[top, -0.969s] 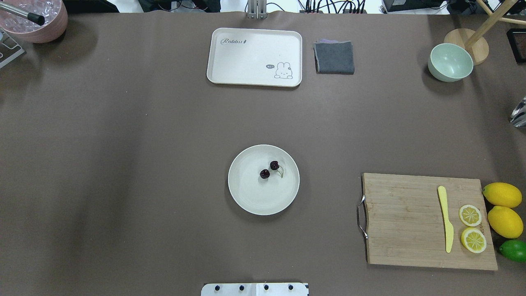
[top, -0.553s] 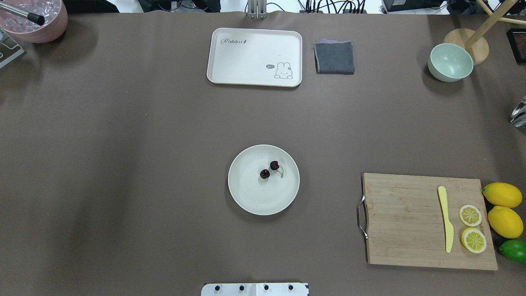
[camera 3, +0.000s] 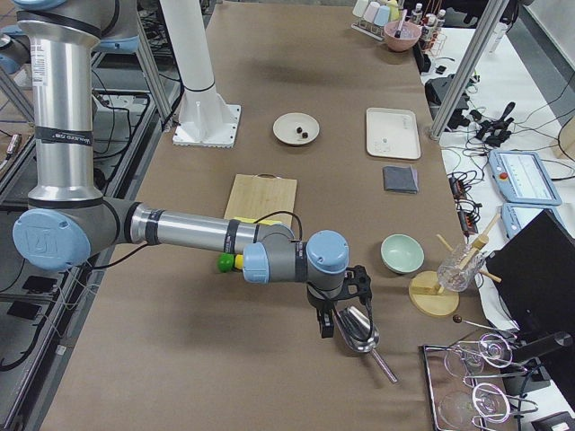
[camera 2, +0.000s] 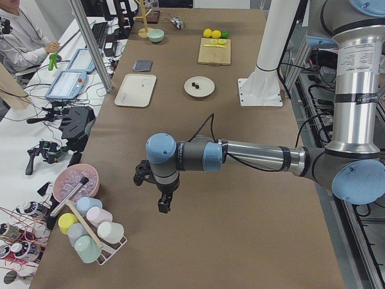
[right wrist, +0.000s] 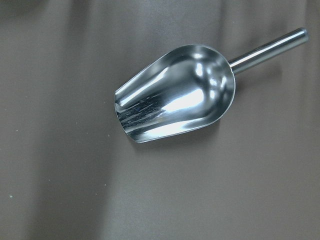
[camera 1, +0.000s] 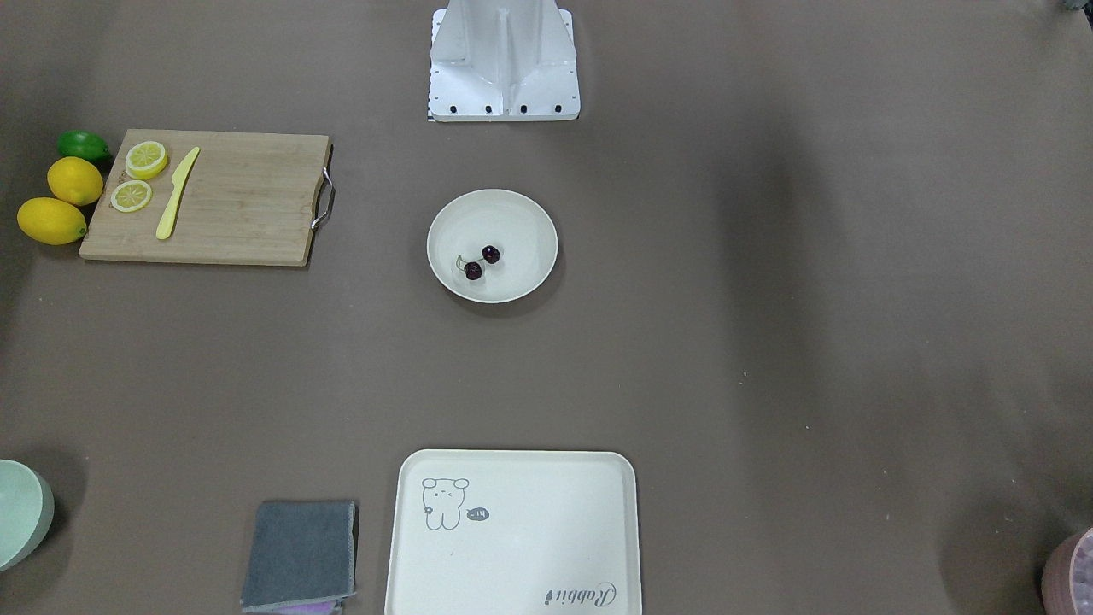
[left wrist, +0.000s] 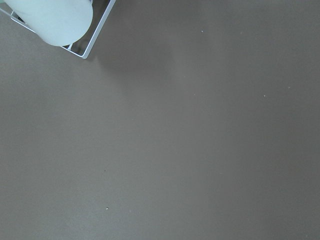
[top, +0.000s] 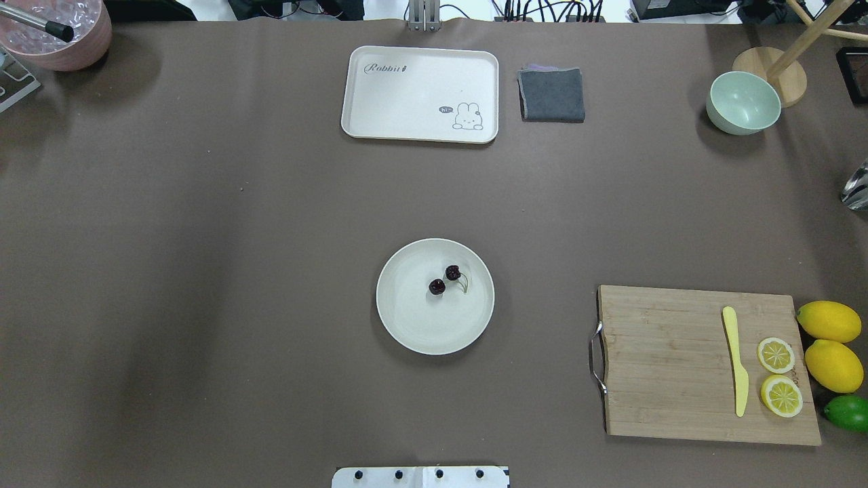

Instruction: Place red cherry on plate

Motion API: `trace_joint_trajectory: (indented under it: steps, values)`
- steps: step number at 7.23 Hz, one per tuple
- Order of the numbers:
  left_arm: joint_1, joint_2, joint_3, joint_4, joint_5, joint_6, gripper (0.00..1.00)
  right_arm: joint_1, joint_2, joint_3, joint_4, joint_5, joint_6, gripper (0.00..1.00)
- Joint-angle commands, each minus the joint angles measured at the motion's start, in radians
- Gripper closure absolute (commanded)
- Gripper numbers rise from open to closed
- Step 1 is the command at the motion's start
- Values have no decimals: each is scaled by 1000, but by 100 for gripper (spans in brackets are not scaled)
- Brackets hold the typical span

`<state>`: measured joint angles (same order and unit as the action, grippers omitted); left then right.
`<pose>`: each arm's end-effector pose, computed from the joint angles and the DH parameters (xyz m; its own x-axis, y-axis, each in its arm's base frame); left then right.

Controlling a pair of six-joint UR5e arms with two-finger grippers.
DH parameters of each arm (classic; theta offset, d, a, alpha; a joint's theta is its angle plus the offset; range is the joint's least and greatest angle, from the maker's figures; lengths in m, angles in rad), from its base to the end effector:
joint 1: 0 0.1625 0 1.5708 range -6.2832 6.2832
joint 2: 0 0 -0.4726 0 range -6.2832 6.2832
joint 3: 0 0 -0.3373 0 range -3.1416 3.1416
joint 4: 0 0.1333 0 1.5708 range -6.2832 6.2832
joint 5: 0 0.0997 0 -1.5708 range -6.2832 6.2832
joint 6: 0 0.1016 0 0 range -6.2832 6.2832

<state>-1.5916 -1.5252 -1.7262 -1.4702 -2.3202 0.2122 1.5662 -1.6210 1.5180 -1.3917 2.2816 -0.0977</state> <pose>-0.0727 -0.4127 0.6711 0.7200 0.2018 -0.6640 -0.1339 0.9792 0.1525 0.0651 -0.4174 0.7384 0.7535 -0.1501 0.6400 0.0785 0.9872 0.1391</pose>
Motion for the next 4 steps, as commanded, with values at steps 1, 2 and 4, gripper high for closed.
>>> trace_joint_trajectory:
  steps: [1, 2, 4]
  values:
    - [-24, 11, -45, -19, 8, 2, 1, 30, 0, 10, 0, -4, -4, 0]
    - [-24, 14, -33, -24, 8, 3, 1, 38, 1, 5, -6, -11, -4, 0]
    - [-25, 59, -41, -28, 5, 3, 1, 38, -19, -2, -9, -27, -10, 0]
